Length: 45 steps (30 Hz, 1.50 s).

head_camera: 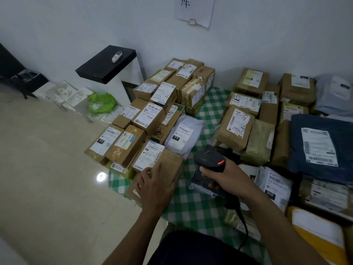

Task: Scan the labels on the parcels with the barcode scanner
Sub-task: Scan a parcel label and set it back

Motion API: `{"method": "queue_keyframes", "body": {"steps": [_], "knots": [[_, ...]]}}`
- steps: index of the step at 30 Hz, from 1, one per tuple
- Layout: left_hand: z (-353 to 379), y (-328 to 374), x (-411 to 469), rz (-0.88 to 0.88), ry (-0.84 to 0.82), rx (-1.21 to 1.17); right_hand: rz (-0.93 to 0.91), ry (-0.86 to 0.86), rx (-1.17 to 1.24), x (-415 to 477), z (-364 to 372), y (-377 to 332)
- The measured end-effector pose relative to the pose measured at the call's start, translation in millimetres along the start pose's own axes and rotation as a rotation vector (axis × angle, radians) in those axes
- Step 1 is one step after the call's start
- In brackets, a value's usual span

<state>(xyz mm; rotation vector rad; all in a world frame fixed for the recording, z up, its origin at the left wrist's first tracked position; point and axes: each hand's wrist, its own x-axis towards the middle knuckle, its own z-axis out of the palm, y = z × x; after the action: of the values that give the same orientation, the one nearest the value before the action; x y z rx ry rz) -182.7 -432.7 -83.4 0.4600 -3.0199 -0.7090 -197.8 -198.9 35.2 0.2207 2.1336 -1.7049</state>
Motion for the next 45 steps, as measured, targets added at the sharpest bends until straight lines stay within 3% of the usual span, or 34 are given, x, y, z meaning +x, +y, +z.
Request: {"method": "queue_keyframes", "body": {"steps": [9, 17, 22, 28, 34, 39, 43, 45], "knots": [[10.1, 12.1, 18.0, 0.027, 0.046, 0.062, 0.012, 0.024, -0.022, -5.3, -4.9, 5.7], [5.0, 15.9, 21.6, 0.033, -0.036, 0.033, 0.039, 0.048, 0.058, -6.0, -9.5, 14.8], [-10.7, 48.4, 27.2, 0.214, 0.046, 0.064, 0.078, 0.109, 0.098, -7.6, -17.8, 22.8], [-12.1, 63.2, 41.6, 0.143, -0.135, 0.083, 0.104, 0.176, 0.134, -6.6, -32.9, 33.3], [-23.8, 54.4, 47.8, 0.079, -0.263, 0.109, 0.099, 0.128, 0.113, 5.0, -24.9, 28.7], [-54.1, 52.3, 52.2, 0.102, -0.318, -0.122, 0.087, 0.058, 0.071, 18.0, -8.2, 19.5], [-100.1, 43.6, 72.2, -0.059, -0.292, -0.532, 0.06, 0.028, 0.048, 24.2, 1.9, 13.5], [-116.5, 33.4, 86.8, -0.088, -0.246, -0.579, 0.061, 0.008, 0.058, 26.5, 6.7, 10.4]]}}
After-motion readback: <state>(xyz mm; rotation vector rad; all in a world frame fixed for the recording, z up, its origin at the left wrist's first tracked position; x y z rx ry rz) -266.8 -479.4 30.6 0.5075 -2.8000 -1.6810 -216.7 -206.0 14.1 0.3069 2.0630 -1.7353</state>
